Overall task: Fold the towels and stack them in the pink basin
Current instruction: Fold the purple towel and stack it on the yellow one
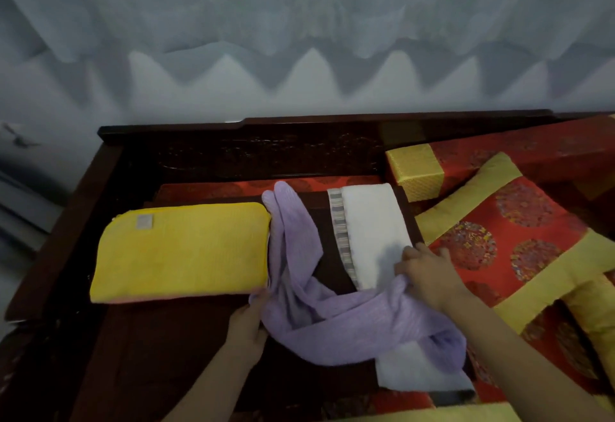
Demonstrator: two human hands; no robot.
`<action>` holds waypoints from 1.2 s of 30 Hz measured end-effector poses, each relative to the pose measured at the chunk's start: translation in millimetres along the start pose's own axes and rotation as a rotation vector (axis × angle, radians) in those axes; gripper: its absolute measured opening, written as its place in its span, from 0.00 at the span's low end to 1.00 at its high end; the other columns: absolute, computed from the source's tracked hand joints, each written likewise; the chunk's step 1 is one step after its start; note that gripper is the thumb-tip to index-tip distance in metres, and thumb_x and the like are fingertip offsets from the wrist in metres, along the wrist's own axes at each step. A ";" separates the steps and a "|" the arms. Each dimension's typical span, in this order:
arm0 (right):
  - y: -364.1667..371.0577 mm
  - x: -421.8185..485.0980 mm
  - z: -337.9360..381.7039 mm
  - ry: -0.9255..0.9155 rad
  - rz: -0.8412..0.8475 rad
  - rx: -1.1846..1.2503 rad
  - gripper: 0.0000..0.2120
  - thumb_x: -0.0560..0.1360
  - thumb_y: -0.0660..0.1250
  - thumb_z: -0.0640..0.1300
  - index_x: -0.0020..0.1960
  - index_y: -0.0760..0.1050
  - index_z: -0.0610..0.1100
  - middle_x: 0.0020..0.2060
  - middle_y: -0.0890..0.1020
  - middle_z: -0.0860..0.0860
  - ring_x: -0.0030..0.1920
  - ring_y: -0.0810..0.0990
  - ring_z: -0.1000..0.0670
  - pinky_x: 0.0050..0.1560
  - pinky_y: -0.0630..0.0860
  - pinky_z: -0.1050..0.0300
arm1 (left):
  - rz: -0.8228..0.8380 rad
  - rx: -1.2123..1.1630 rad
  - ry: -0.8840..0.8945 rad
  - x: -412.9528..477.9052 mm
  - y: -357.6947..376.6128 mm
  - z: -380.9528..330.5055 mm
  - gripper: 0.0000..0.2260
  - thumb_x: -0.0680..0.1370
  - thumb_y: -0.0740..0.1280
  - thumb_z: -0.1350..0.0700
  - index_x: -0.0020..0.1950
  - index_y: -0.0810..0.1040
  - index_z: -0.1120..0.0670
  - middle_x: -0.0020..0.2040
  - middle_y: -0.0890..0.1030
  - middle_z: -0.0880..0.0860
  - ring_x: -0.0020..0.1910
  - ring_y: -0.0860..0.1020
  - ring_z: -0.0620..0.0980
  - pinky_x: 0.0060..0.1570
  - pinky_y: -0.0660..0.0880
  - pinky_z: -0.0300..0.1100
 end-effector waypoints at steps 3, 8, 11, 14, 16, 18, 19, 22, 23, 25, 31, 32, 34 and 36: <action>3.1 0.1 6.7 -0.006 -0.080 0.301 0.05 0.72 0.63 0.45 0.47 0.75 0.50 0.43 0.75 0.52 0.47 0.78 0.47 0.40 0.70 0.54 | -0.055 0.101 0.165 -30.8 47.1 -44.5 0.05 0.79 0.63 0.58 0.49 0.77 0.58 0.42 0.80 0.54 0.40 0.80 0.51 0.44 0.79 0.44; 9.4 -6.6 -1.4 0.163 -0.210 0.652 0.03 0.68 0.67 0.39 0.38 0.78 0.46 0.35 0.81 0.50 0.37 0.79 0.47 0.38 0.75 0.56 | 0.397 0.717 0.877 -80.6 83.3 -63.5 0.17 0.77 0.62 0.54 0.66 0.71 0.45 0.53 0.79 0.44 0.50 0.76 0.38 0.51 0.73 0.41; 19.2 -16.0 -12.8 0.257 -0.155 0.790 0.04 0.70 0.70 0.39 0.39 0.82 0.45 0.35 0.84 0.51 0.38 0.81 0.52 0.37 0.71 0.69 | 0.648 1.242 0.957 -67.5 79.2 -17.7 0.20 0.79 0.56 0.54 0.71 0.67 0.42 0.68 0.74 0.50 0.62 0.74 0.50 0.59 0.70 0.39; 24.2 -26.3 -20.2 0.247 -0.173 0.859 0.06 0.70 0.70 0.36 0.42 0.84 0.44 0.40 0.85 0.51 0.41 0.81 0.55 0.39 0.70 0.72 | 0.735 1.315 0.827 -48.1 62.0 0.4 0.20 0.78 0.61 0.52 0.71 0.69 0.46 0.70 0.70 0.49 0.68 0.69 0.49 0.64 0.63 0.34; 22.5 -33.7 -21.6 0.203 -0.228 0.911 0.11 0.71 0.67 0.32 0.44 0.84 0.46 0.41 0.85 0.54 0.43 0.81 0.57 0.42 0.71 0.73 | 0.751 1.155 0.743 -36.8 58.8 1.0 0.18 0.74 0.67 0.49 0.64 0.77 0.48 0.65 0.75 0.48 0.64 0.72 0.45 0.64 0.68 0.39; 19.3 -40.2 -20.1 0.148 -0.279 0.967 0.15 0.72 0.66 0.31 0.47 0.83 0.49 0.44 0.85 0.57 0.47 0.80 0.61 0.45 0.71 0.74 | 0.628 1.026 0.633 -25.9 58.5 -4.0 0.16 0.69 0.69 0.42 0.51 0.83 0.48 0.54 0.81 0.46 0.54 0.77 0.40 0.56 0.74 0.42; 18.2 -43.1 -19.1 0.141 -0.296 0.993 0.15 0.73 0.66 0.31 0.49 0.82 0.50 0.45 0.84 0.58 0.48 0.79 0.63 0.47 0.71 0.75 | 0.521 0.967 0.581 -22.4 60.8 -7.5 0.17 0.66 0.69 0.38 0.45 0.82 0.49 0.47 0.82 0.46 0.48 0.78 0.40 0.51 0.75 0.43; 15.3 -48.3 -17.4 0.183 -0.358 1.063 0.10 0.72 0.69 0.34 0.48 0.76 0.48 0.39 0.82 0.51 0.41 0.79 0.55 0.42 0.74 0.68 | 0.294 0.537 0.210 -26.4 74.4 -25.8 0.20 0.66 0.67 0.34 0.42 0.77 0.51 0.39 0.80 0.49 0.39 0.78 0.45 0.45 0.76 0.48; 13.9 -48.8 -16.8 0.204 -0.381 1.088 0.09 0.71 0.70 0.35 0.46 0.76 0.47 0.37 0.81 0.49 0.39 0.78 0.53 0.40 0.74 0.63 | 0.263 0.351 0.001 -26.4 80.2 -26.5 0.21 0.70 0.66 0.35 0.44 0.77 0.53 0.40 0.81 0.51 0.39 0.78 0.49 0.44 0.76 0.48; 8.2 -49.2 -14.9 0.193 -0.423 1.134 0.08 0.70 0.71 0.34 0.42 0.78 0.46 0.36 0.82 0.50 0.37 0.79 0.53 0.40 0.75 0.61 | 0.248 0.199 -0.242 -30.0 87.9 -28.6 0.22 0.75 0.64 0.38 0.49 0.78 0.57 0.44 0.81 0.55 0.42 0.79 0.53 0.46 0.75 0.48; -9.4 -52.6 -9.2 0.083 -0.446 1.245 0.11 0.71 0.71 0.30 0.43 0.83 0.45 0.40 0.85 0.59 0.44 0.82 0.59 0.46 0.75 0.69 | 0.296 -0.028 -0.436 -41.3 88.6 -31.1 0.17 0.76 0.68 0.53 0.60 0.76 0.64 0.44 0.80 0.59 0.43 0.79 0.57 0.42 0.76 0.51; -10.0 -52.2 -8.4 0.069 -0.424 1.245 0.10 0.71 0.70 0.31 0.44 0.84 0.44 0.41 0.85 0.57 0.45 0.83 0.58 0.48 0.76 0.67 | 0.321 -0.103 -0.471 -42.2 88.7 -32.8 0.21 0.74 0.69 0.47 0.57 0.77 0.63 0.47 0.80 0.60 0.47 0.79 0.59 0.45 0.76 0.54; -10.4 -50.4 -5.4 0.047 -0.381 1.238 0.09 0.72 0.69 0.32 0.46 0.84 0.44 0.43 0.86 0.55 0.47 0.83 0.55 0.50 0.78 0.61 | 0.349 -0.220 -0.560 -43.8 89.1 -33.5 0.31 0.68 0.71 0.37 0.55 0.76 0.63 0.53 0.80 0.63 0.53 0.78 0.62 0.49 0.76 0.61; -11.7 -49.5 -2.3 0.038 -0.366 1.235 0.09 0.73 0.69 0.33 0.46 0.84 0.44 0.43 0.86 0.54 0.47 0.83 0.53 0.52 0.79 0.57 | 0.364 -0.266 -0.626 -46.0 89.1 -32.4 0.35 0.64 0.74 0.36 0.56 0.75 0.63 0.56 0.78 0.63 0.58 0.76 0.63 0.49 0.76 0.65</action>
Point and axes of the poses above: each hand's wrist, its own x-axis towards the middle knuckle, its own y-axis out of the palm, z = x × y, the point moved 4 cm from there along x, towards the middle knuckle
